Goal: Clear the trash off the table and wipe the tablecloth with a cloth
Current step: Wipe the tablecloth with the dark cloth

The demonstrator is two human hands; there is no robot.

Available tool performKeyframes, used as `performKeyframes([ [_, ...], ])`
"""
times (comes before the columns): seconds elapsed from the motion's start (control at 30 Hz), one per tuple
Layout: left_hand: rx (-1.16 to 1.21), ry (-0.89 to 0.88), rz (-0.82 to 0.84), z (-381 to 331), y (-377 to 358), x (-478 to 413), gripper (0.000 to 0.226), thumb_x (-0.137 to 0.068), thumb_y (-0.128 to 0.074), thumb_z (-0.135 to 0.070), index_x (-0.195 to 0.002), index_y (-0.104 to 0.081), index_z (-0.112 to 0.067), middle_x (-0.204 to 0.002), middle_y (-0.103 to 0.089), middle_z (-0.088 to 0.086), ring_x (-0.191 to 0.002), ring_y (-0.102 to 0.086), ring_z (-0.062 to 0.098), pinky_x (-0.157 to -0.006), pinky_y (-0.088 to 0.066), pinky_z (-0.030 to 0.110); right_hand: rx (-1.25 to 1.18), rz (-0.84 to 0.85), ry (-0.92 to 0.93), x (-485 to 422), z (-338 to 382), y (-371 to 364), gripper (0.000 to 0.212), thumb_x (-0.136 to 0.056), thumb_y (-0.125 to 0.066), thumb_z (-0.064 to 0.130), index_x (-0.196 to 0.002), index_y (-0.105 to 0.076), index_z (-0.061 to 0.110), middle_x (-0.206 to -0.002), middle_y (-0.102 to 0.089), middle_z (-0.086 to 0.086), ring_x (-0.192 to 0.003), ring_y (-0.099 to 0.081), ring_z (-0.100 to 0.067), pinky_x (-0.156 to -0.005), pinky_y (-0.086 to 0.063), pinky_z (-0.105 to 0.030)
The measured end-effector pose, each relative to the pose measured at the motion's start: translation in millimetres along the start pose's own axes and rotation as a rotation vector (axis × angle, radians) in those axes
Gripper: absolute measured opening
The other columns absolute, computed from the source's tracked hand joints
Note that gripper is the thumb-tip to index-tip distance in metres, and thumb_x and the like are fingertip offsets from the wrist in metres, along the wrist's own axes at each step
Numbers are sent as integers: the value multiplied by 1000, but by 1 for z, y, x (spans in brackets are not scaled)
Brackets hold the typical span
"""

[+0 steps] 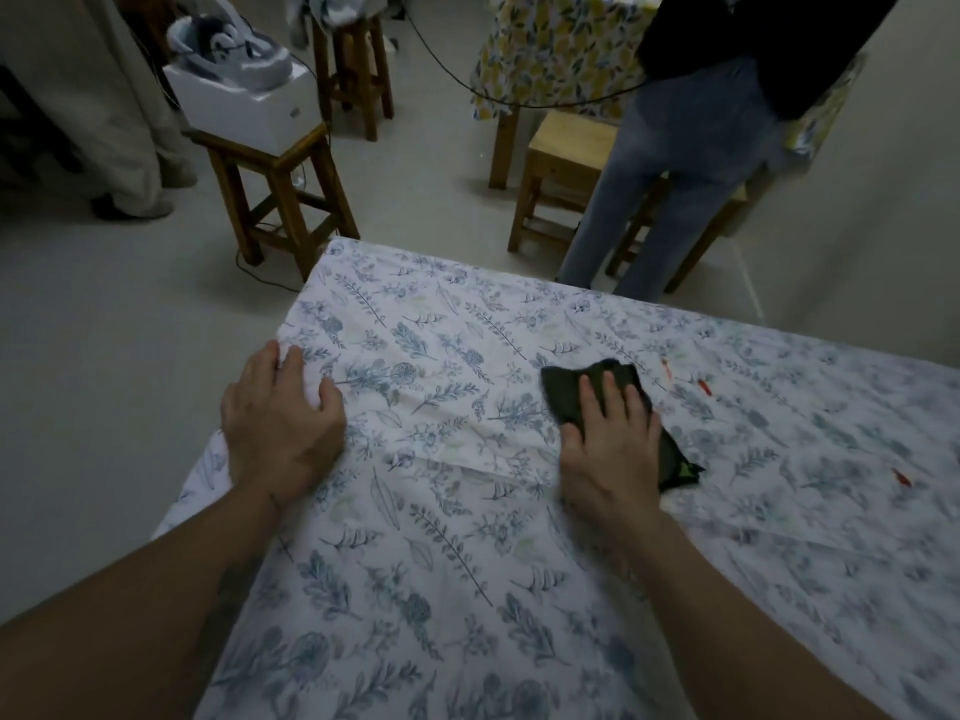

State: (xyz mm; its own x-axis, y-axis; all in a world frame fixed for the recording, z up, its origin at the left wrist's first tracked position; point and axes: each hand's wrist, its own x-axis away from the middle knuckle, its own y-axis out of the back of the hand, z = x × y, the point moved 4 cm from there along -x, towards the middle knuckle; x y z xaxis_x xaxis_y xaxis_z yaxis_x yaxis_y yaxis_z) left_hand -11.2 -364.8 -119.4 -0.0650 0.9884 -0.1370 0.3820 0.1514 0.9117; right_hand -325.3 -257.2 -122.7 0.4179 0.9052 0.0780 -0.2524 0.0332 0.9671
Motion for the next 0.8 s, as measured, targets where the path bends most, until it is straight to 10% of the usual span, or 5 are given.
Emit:
performKeyframes([
  [0.2, -56, -85, 161, -35, -10, 1, 59, -88, -34, -32, -141, -45, -10, -155, -36, 13, -145, -28, 29, -121, -14, 56, -47, 121, 237, 80, 75, -21, 73, -88, -9, 55, -157, -3, 32, -161, 16, 8, -151, 14, -20, -118, 17, -47],
  [0.4, 271, 35, 212, -103, -38, -4, 65, -94, -35, -44, -154, -34, -19, -165, -23, 5, -153, -12, 21, -124, 0, 45, 18, 57, 372, 43, 48, -23, 68, -93, -33, 55, -156, -24, 29, -166, -12, -1, -152, -7, -24, -120, -2, -53],
  [0.8, -57, -38, 80, -108, -57, 6, 69, -91, -31, -50, -154, -33, -22, -165, -22, 5, -152, -14, 22, -124, -5, 49, 91, -90, -111, -76, -129, 36, 64, -98, -19, 53, -157, -13, 29, -166, -13, -5, -151, -10, -26, -121, -2, -55],
])
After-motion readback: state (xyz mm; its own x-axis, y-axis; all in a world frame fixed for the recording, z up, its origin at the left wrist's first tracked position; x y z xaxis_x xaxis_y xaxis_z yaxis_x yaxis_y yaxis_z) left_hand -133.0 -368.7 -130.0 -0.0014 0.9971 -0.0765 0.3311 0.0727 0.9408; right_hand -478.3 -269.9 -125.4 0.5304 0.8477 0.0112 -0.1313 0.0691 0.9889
